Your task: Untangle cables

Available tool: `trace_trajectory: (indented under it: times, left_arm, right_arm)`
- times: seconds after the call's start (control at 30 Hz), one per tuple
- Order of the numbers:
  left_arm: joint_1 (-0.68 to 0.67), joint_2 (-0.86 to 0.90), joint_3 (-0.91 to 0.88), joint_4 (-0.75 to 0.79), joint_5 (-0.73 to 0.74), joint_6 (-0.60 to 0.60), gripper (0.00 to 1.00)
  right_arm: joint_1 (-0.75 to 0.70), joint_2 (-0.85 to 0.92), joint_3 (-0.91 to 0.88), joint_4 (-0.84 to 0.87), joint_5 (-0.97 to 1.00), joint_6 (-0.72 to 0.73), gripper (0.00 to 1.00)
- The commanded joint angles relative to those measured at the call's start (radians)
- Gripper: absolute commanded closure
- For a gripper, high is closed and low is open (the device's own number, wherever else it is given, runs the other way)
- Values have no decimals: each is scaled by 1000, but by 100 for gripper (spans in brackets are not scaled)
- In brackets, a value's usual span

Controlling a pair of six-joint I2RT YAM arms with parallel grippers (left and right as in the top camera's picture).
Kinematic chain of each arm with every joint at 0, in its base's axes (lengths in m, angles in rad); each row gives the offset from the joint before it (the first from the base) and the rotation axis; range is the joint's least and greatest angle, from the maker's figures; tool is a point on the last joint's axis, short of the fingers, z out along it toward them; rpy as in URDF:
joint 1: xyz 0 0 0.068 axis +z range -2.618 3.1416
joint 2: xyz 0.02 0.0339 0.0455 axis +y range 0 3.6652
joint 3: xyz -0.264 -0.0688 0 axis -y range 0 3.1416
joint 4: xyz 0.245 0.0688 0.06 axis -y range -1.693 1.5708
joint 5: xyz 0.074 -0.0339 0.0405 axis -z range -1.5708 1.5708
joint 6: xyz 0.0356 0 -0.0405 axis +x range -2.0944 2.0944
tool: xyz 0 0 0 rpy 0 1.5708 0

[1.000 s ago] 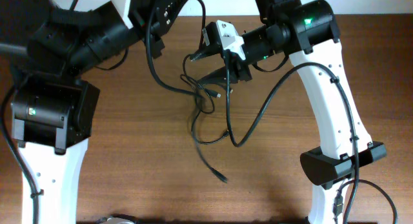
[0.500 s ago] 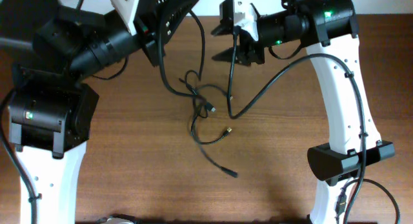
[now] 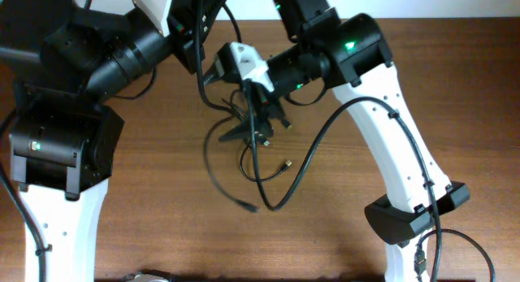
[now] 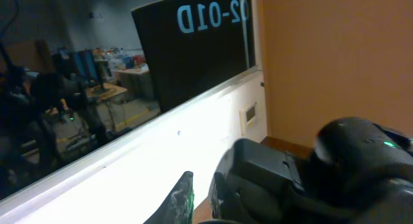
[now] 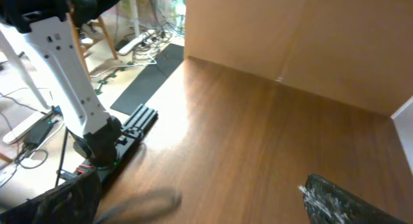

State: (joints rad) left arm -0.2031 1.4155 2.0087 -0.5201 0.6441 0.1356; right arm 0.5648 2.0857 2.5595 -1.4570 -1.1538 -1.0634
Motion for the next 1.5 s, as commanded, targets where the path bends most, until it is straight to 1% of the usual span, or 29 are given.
trace_trajectory:
  times: [0.0,0.03,0.07,0.1,0.13,0.17,0.2,0.23,0.27,0.3,0.33,0.4,0.47,0.57,0.67,0.77,0.87,0.93,1.07,1.13,1.2,1.3,1.33,1.37,1.43,1.47]
  left_arm:
    - [3,-14,22,3,-40,68,89]
    - [3,-14,22,3,-47,80,89]
    - [3,-14,22,2,-68,80,88]
    - [3,-14,22,2,-82,79,88]
    - [3,-14,22,2,-89,80,88]
    - [3,-14,22,2,-92,80,88]
    - [3,-14,22,2,-92,80,85]
    - [3,-14,22,2,-92,79,71]
    - [3,-14,22,2,-91,79,37]
    - [3,-14,22,0,-91,79,18]
    - [3,-14,22,-6,-92,80,9]
    - [3,-16,22,-21,-92,80,9]
    - [3,-15,22,-32,-92,80,8]
    - [3,-15,22,-37,-92,80,5]
    - [3,-15,22,-42,-92,80,4]
    - [3,-15,22,-65,-92,80,4]
    - [3,-14,22,-100,-92,80,3]
    - [3,-14,22,-113,-91,80,4]
    - [3,-13,22,-135,-91,80,4]
    - [3,-13,22,-163,-91,80,4]
    - [3,-13,22,-179,-91,80,4]
    - [3,-13,22,-181,-90,79,4]
    - [3,-13,22,-182,-89,79,4]
    - [3,-13,22,-185,-84,79,4]
    - [3,-13,22,-201,-84,79,4]
    - [3,-13,22,-212,-84,79,5]
  right_arm:
    - [12,-2,-2,3,-59,-5,1]
    - [11,-2,-2,2,-71,-5,8]
    - [11,-2,-2,2,-82,-5,11]
    - [11,-2,-2,2,-100,-5,22]
    - [11,-2,-2,2,-113,-4,48]
    - [11,-2,-2,1,-119,0,96]
    - [11,-2,-2,-3,-117,-1,96]
    - [10,-2,-2,-4,-112,-1,96]
    - [6,-2,-2,-3,-72,-1,96]
    - [2,-2,-2,-4,-34,0,96]
    - [-10,-2,-2,-5,8,0,96]
    - [-35,-2,-2,-6,60,8,96]
    - [-92,-2,-2,-10,124,16,96]
    - [-197,-2,-2,-11,227,88,96]
    - [-314,-2,-2,-11,227,100,96]
    - [-454,-2,-2,3,248,100,96]
    - [-595,-2,-2,-6,416,105,96]
    - [-684,-2,-2,-13,492,105,96]
    - [-876,-2,-2,-9,497,105,96]
    - [-1007,-1,-2,-8,506,109,96]
    - [-1116,-1,-2,12,578,164,96]
    - [-1263,-1,-2,27,617,167,96]
    - [-1292,-1,-2,34,617,168,96]
    - [-1338,-1,-2,48,625,180,96]
    - [-1417,1,-3,115,719,314,96]
    - [-1455,3,-3,140,756,359,96]
